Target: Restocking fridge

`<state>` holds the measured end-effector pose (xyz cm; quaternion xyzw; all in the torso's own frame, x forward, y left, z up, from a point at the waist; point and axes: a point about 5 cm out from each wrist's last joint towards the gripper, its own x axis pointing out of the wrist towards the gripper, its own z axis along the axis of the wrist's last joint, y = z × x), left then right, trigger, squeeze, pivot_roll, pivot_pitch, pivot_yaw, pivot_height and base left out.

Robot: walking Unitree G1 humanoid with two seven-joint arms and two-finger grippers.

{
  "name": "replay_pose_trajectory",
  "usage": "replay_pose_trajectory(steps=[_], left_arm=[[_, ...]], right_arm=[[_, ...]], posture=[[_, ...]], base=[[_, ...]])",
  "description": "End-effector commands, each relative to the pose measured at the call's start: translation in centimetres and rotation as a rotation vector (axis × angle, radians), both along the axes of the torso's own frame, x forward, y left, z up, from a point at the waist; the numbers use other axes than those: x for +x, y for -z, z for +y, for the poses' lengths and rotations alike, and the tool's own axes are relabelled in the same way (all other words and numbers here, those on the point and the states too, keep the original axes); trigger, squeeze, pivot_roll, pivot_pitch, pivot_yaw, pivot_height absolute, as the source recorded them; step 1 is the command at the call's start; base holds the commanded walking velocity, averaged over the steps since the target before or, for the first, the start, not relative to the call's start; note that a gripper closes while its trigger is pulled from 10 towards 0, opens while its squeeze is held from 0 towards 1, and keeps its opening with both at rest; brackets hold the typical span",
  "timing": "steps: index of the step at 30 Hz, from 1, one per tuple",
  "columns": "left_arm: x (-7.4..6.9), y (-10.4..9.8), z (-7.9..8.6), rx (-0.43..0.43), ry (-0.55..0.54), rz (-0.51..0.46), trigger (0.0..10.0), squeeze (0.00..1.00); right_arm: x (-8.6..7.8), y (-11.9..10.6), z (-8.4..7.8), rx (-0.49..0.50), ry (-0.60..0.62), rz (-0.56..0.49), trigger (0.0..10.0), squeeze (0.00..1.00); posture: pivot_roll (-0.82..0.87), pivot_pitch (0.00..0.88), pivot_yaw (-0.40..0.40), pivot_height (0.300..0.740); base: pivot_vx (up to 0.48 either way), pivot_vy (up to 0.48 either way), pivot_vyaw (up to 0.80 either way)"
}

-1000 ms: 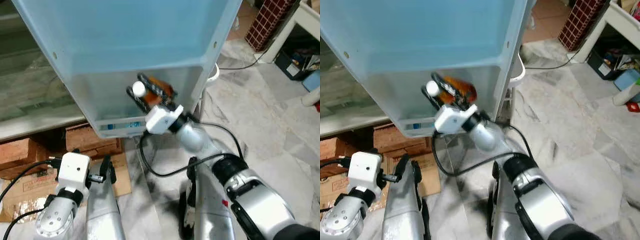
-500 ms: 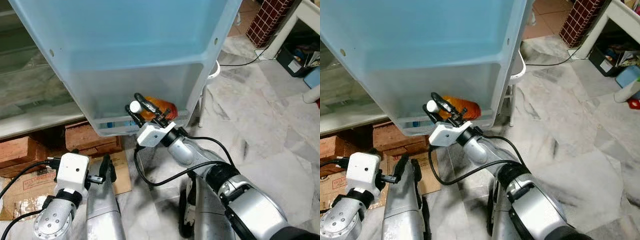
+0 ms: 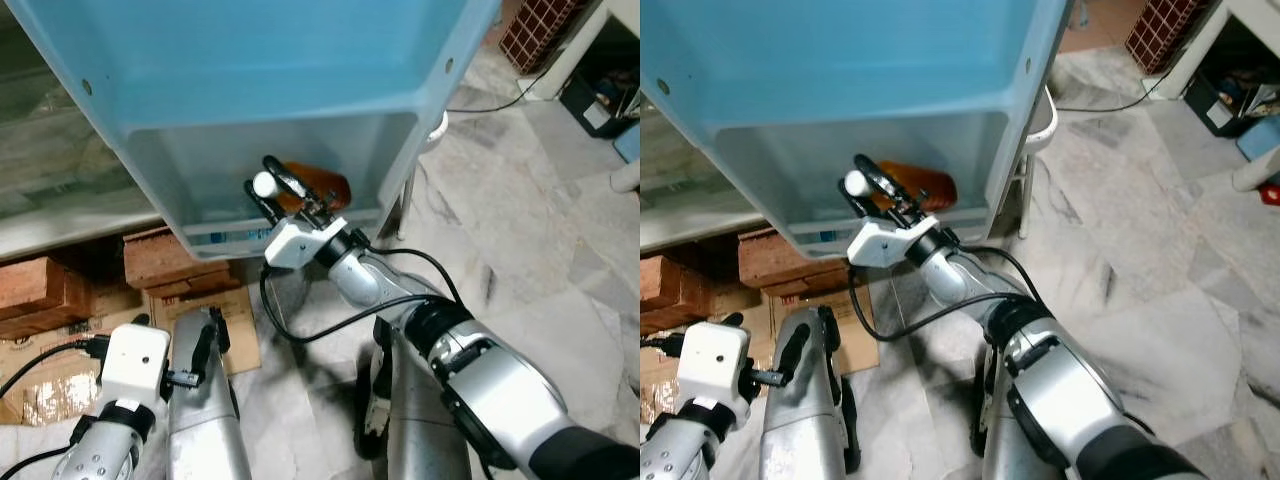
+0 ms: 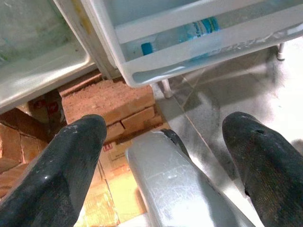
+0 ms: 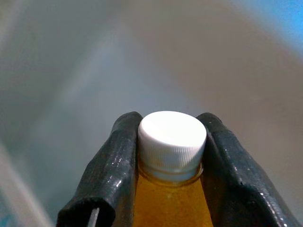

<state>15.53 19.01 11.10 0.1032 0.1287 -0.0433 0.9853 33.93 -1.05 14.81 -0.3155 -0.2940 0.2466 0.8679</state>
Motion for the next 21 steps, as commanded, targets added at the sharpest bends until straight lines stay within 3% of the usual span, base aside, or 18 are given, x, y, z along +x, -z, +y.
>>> replay_pose_trajectory(steps=[1, 4, 8, 12, 21], left_arm=[[-0.6, 0.0, 0.2, 0.003, -0.007, 0.025, 10.0, 0.0], [-1.0, 0.0, 0.2, 0.001, -0.01, 0.041, 10.0, 0.0], [-0.9, 0.0, 0.3, 0.004, -0.01, 0.044, 10.0, 0.0], [-0.3, 0.2, 0.3, 0.003, -0.006, 0.048, 10.0, 0.0], [1.1, 0.6, 0.3, 0.01, 0.0, 0.039, 10.0, 0.0]], right_arm=[[0.0, 1.3, -0.6, 0.015, 0.041, 0.09, 10.0, 0.0], [0.2, 2.9, -1.8, 0.046, 0.136, 0.202, 10.0, 0.0], [0.8, 2.9, -2.8, 0.073, 0.206, 0.222, 10.0, 0.0], [2.5, 1.7, -5.9, 0.09, 0.375, 0.19, 10.0, 0.0], [4.2, -0.5, -8.5, 0.094, 0.498, 0.147, 10.0, 0.0]], posture=[[0.25, 0.364, -0.048, 0.493], [0.25, 0.371, -0.044, 0.493], [0.25, 0.367, -0.04, 0.493], [0.24, 0.348, -0.036, 0.493], [0.22, 0.313, -0.032, 0.493]], base=[[0.0, 0.0, 0.0], [0.0, 0.0, 0.0], [0.0, 0.0, 0.0], [0.0, 0.0, 0.0], [0.0, 0.0, 0.0]])
